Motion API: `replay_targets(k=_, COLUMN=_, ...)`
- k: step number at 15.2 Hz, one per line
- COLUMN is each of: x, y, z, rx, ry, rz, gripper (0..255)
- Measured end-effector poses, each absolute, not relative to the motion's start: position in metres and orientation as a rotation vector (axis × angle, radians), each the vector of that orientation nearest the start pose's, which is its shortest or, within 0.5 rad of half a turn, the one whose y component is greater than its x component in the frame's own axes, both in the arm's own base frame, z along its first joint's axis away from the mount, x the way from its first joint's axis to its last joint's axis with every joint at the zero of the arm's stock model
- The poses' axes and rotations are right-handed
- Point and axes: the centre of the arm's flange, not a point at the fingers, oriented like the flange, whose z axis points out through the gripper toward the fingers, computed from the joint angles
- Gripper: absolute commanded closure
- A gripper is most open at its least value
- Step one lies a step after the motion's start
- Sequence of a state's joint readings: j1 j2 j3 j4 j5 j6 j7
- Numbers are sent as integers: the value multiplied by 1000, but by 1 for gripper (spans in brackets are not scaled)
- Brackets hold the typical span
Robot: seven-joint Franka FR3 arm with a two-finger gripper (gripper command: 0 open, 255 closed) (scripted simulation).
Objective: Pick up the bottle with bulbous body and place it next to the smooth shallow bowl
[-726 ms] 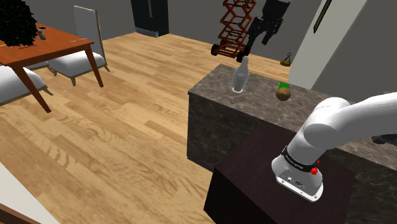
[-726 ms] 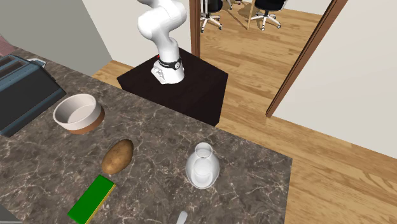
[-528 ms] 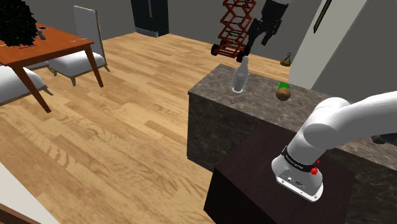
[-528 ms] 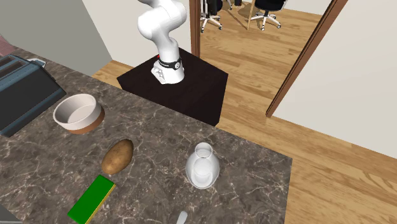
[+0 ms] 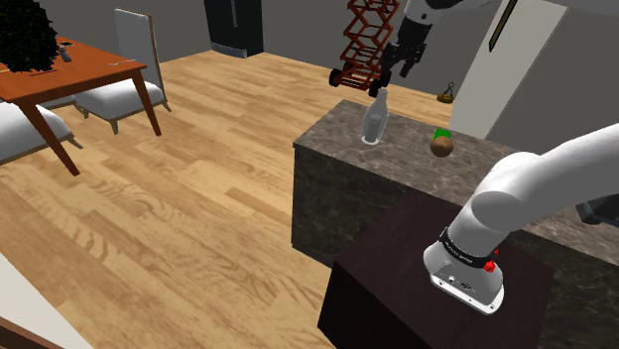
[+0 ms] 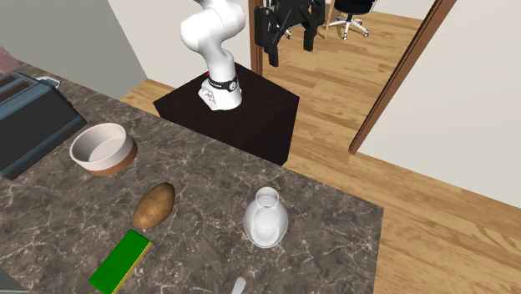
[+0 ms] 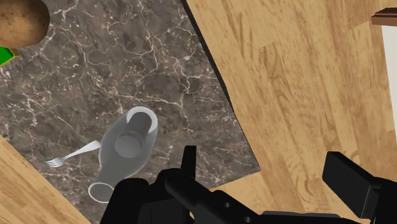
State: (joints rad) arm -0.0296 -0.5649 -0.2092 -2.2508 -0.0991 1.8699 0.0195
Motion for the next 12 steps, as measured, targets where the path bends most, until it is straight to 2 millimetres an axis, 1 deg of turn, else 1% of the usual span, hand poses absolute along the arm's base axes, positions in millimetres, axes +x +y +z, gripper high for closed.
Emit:
replay_targets(k=1, x=387, y=-130, z=581, rx=-3114, ry=342, rz=-271, gripper=0)
replay_targets(k=4, x=407, y=-159, z=567, rx=-3115, ry=358, rz=-258, gripper=0)
replay_targets(k=5, x=412, y=-169, z=558, rx=-3115, ry=363, rz=-253, gripper=0)
replay_targets(k=9, x=438, y=-209, z=532, rx=-3116, ry=386, rz=-238, gripper=0)
replay_targets(k=11, x=446, y=-228, z=523, rx=-3116, ry=396, rz=-228, gripper=0)
replay_targets(k=12, x=454, y=-241, z=515, rx=-3117, ry=403, rz=-226, gripper=0)
